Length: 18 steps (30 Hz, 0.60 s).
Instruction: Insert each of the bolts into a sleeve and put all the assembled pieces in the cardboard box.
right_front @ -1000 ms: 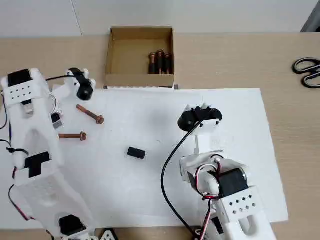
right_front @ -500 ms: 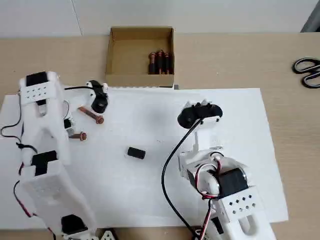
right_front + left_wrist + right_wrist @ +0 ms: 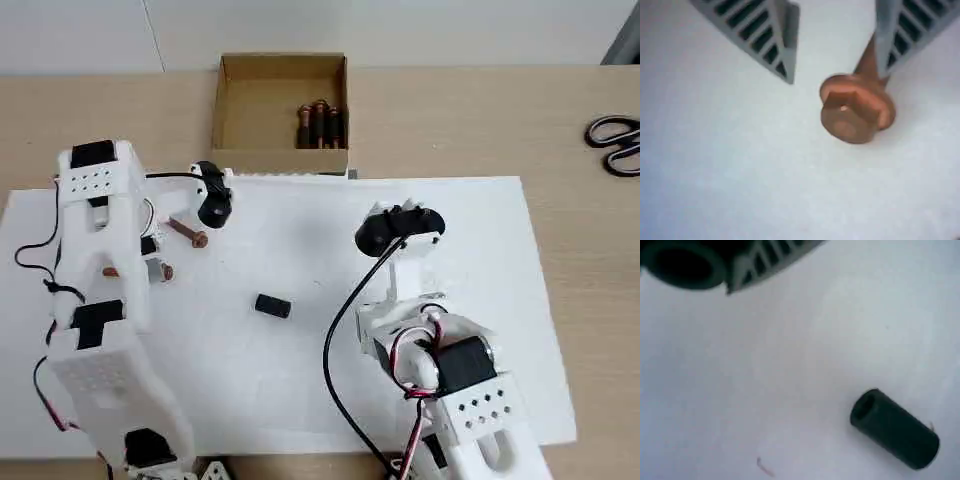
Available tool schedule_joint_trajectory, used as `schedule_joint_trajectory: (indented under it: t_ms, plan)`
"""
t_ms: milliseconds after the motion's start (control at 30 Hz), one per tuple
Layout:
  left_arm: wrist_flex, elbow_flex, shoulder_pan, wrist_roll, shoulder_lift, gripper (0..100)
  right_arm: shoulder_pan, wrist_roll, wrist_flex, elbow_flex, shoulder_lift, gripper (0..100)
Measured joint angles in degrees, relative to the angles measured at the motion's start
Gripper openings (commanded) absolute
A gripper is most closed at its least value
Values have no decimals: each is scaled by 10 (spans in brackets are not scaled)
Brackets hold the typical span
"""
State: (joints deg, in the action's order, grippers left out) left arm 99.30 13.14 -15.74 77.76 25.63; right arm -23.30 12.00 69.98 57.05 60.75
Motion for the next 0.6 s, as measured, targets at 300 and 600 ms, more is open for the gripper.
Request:
schedule_joint_trajectory:
  t_ms: [300,600]
  plan:
    - [0,-1,-7,0,0,107,0,0,0,0,0,4]
    - [0,4,-5,0,42,107,0,0,0,0,0,4]
